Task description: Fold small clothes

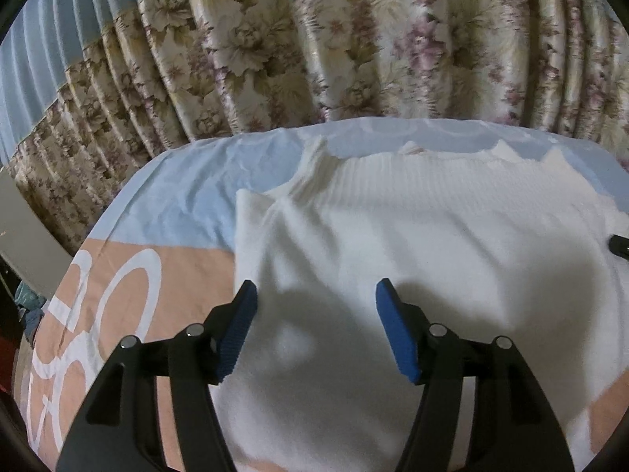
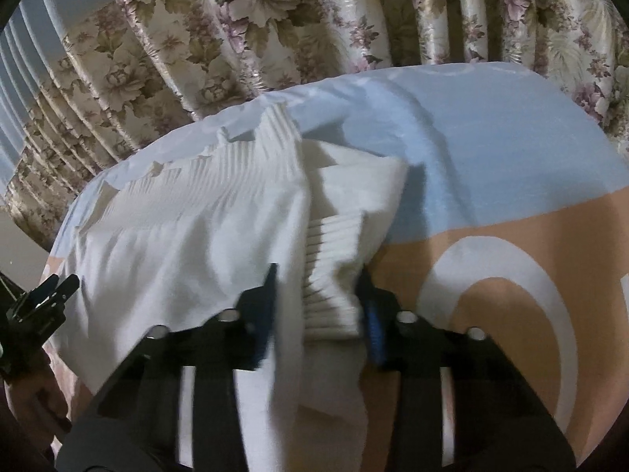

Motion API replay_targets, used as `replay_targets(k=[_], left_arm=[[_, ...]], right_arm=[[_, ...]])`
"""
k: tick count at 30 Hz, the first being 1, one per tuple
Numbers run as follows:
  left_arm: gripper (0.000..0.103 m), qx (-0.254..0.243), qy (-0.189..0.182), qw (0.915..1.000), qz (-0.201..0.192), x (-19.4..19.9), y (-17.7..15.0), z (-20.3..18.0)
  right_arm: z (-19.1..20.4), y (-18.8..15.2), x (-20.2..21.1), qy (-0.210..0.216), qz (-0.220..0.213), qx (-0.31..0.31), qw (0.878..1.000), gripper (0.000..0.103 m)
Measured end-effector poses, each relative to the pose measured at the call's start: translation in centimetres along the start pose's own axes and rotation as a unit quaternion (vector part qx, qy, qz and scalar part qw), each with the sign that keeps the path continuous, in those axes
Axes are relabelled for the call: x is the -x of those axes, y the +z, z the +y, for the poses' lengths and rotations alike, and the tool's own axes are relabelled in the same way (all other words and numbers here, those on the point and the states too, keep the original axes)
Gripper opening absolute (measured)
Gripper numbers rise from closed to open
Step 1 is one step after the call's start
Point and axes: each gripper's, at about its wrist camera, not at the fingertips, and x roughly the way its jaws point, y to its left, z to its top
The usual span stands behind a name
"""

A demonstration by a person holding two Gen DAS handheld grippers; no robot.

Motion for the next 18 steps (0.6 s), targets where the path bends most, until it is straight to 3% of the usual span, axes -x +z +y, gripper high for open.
replay_targets(k=[8,13,18], left_arm=[[0.066,-0.028,-0.074,0.9969,-0.005,4.6,-2.3,-5.0],[0.066,-0.037,-0.084,0.9957,0.012,4.8,-3.8,-7.5],[0.066,-0.016,-0.076,0.9968,0.02,4.2,-4.0,-7.8]], right_arm=[[1.4,0.1,0.8,-0.035,-0.015,0.028,0.999,0.02],[3.4,0.2,1.6,-0.091,-0.032,0.079,0.992,0.02],[5.1,0.5,3.0,-0.116,-0.054,0.099,0.987,0.02]])
